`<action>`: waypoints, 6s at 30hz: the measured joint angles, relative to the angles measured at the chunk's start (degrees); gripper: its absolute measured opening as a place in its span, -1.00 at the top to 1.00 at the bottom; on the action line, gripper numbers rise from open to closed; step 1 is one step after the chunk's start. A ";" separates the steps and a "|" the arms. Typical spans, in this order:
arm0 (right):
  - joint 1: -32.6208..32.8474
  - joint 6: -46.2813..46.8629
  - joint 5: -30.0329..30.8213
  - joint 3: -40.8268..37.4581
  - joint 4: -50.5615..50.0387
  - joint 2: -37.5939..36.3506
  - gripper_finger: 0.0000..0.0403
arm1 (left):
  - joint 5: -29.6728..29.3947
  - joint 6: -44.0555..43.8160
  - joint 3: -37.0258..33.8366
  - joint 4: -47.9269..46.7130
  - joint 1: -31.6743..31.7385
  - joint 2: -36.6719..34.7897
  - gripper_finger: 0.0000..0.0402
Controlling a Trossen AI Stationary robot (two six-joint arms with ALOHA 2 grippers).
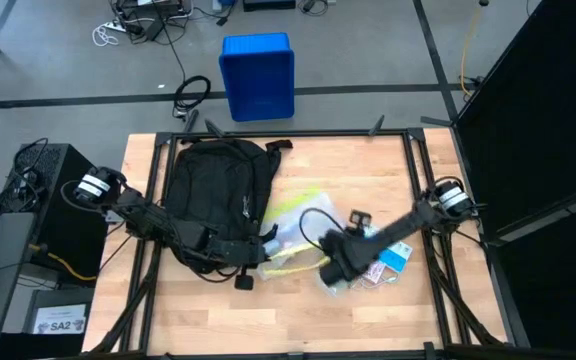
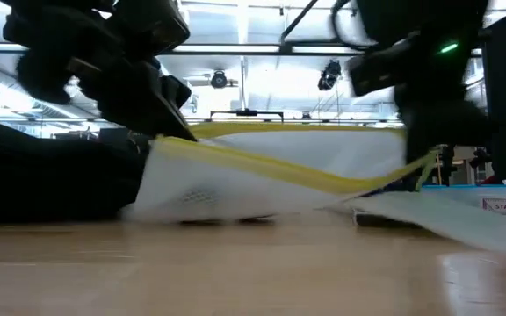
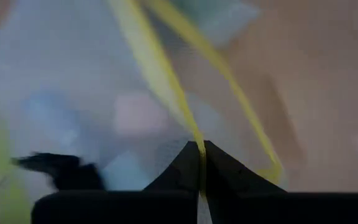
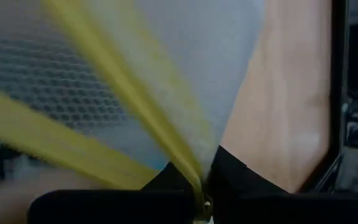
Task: Unpack backpack
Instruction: Adjust the zip lock bag, then remove the pink charger adapter from the zip lock bag
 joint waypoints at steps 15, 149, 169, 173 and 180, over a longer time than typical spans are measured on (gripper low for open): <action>6.88 14.71 -2.21 0.65 -1.92 0.00 0.95 | -22.00 11.24 -0.02 9.08 2.67 0.00 1.00; -11.08 -13.04 -9.56 -3.98 51.51 3.49 0.18 | -13.76 7.15 0.00 2.08 1.25 0.04 1.00; 1.56 -8.60 -13.31 -3.91 48.57 -4.86 0.18 | -14.04 6.38 -0.02 1.38 1.27 0.04 1.00; 1.88 -8.18 -14.62 -3.76 48.07 -3.50 0.18 | -14.01 6.17 -0.02 1.48 1.22 0.02 1.00; 0.74 -9.69 -13.99 -3.78 47.73 -2.06 -0.24 | -13.99 6.12 -0.02 1.78 1.22 -0.02 1.00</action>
